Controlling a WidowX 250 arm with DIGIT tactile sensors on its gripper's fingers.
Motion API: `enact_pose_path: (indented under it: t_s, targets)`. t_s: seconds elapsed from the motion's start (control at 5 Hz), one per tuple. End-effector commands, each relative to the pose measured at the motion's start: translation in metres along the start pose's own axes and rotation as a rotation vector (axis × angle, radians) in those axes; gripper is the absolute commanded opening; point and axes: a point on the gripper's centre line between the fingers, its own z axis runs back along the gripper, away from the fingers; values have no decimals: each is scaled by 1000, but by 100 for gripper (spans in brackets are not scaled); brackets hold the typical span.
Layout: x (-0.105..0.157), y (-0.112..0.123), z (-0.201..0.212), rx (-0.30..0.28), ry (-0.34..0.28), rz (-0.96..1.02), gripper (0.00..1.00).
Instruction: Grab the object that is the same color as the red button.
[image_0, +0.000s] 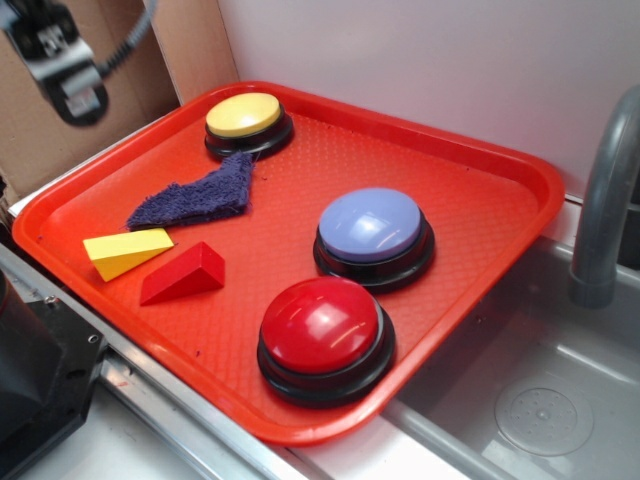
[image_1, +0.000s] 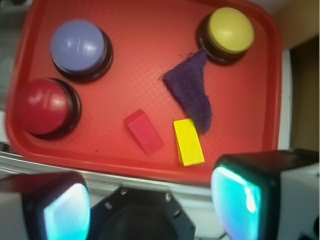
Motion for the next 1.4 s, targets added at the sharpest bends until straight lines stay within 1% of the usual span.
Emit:
enact_pose_path:
  t_s: [0.0,0.2,0.4,0.6,0.8,1.2]
  targets:
    - [8,8,-63,-19,-32,-261,100]
    - [10,7,-88,-8,-51,-286,100]
    - [11,4,-107,0,-58,-329,100]
    - [12,6,-130,4,-32,-328,100]
    - [11,7,-146,31,-10,-314,100]
    - [11,3,-160,33,-5,-304,100]
